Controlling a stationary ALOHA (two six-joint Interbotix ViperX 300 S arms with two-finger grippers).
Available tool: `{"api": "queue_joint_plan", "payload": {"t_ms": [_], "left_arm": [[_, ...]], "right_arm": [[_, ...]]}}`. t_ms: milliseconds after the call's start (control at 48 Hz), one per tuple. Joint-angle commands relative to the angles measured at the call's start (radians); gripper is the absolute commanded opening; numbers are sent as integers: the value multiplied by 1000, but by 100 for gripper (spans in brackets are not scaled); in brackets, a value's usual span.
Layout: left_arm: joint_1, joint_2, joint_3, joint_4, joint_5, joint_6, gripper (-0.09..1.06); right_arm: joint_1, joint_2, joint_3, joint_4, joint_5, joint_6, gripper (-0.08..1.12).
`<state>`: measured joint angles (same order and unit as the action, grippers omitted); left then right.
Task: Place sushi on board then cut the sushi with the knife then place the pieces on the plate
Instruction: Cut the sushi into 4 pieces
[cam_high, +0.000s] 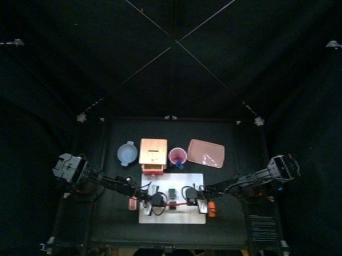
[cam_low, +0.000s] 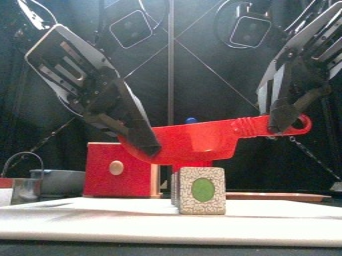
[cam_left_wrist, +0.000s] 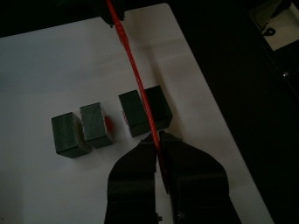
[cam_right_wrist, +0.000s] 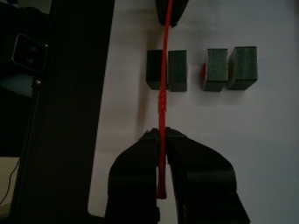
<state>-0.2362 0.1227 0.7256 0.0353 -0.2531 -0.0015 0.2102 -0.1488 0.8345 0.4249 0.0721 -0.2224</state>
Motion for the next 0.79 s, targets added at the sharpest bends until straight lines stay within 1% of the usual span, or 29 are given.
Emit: {"api": "queue_joint_plan", "payload": {"t_ms": [21, 333, 417, 500, 625, 708, 792], "left_arm": [[9, -3, -49, 6, -15, 8, 34], [9, -2, -43, 3, -15, 5, 34], [9, 23, -40, 5, -15, 3, 34], [9, 61, -46, -3, -15, 3, 34], [11, 80, -54, -6, -15, 5, 34], [9, 64, -54, -5, -15, 8, 34], [9, 26, -60, -3, -15, 8, 34]], "right_arm": [[-14, -2, -18, 0, -29, -3, 36], [-14, 34, -23, 0, -32, -3, 36], [-14, 78, -25, 0, -31, -5, 36], [-14, 124, -32, 0, -32, -3, 36], [-14, 169, -46, -3, -32, -5, 36], [-18, 160, -57, -6, -28, -5, 36], [-18, 109, -72, -14, -2, -6, 36]]}}
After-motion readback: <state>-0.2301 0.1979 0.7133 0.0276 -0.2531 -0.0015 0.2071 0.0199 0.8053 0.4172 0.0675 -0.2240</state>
